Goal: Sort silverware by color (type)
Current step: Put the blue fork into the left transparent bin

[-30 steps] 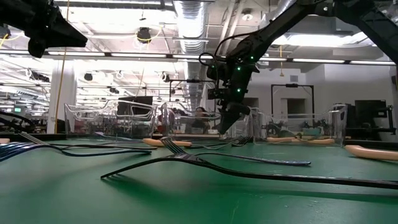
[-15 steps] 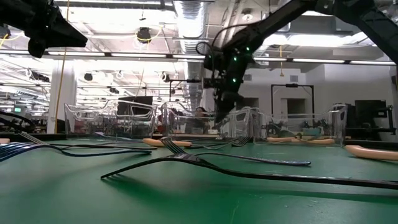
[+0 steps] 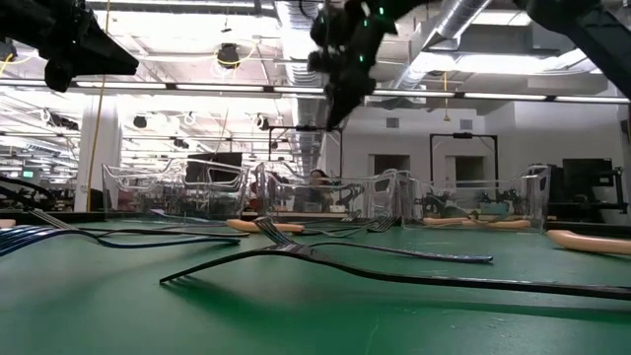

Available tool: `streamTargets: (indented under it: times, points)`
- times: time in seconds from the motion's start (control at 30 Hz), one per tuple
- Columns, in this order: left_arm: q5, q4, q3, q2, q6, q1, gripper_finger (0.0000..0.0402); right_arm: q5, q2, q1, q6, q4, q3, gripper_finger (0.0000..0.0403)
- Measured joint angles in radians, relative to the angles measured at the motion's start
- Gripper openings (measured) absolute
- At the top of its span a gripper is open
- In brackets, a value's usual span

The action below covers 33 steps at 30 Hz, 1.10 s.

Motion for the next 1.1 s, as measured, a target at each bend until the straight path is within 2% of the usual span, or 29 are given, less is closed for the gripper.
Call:
streamTargets:
  times: [0.2,0.47,0.6,0.7,0.9,1.0,1.1]
  points:
    - [0.004,0.000,0.000,0.000,-0.006,0.000,0.0069,-0.001,0.000,0.118,0.005,-0.044,0.067,0.0052]
    - [0.007,0.000,0.000,0.000,-0.007,0.000,0.0069,-0.005,0.000,0.306,0.053,-0.112,0.069,0.0052]
    - [0.007,0.000,0.000,0.000,-0.001,0.000,0.0069,-0.005,0.000,0.390,0.074,-0.090,0.069,0.0052]
    - [0.013,0.000,0.000,0.000,-0.001,0.000,0.0069,-0.009,0.000,0.436,0.207,-0.122,0.069,0.0052]
    - [0.046,0.000,0.000,0.000,0.005,0.000,0.0069,-0.105,0.000,0.533,0.592,-0.449,0.068,0.0052]
    - [0.046,0.000,0.000,0.000,0.005,0.000,0.0069,-0.110,-0.008,0.606,0.783,-0.448,0.036,0.0052]
    - [0.047,0.000,0.000,0.000,0.005,0.000,0.0069,-0.106,-0.035,0.698,0.899,-0.443,-0.002,0.0052]
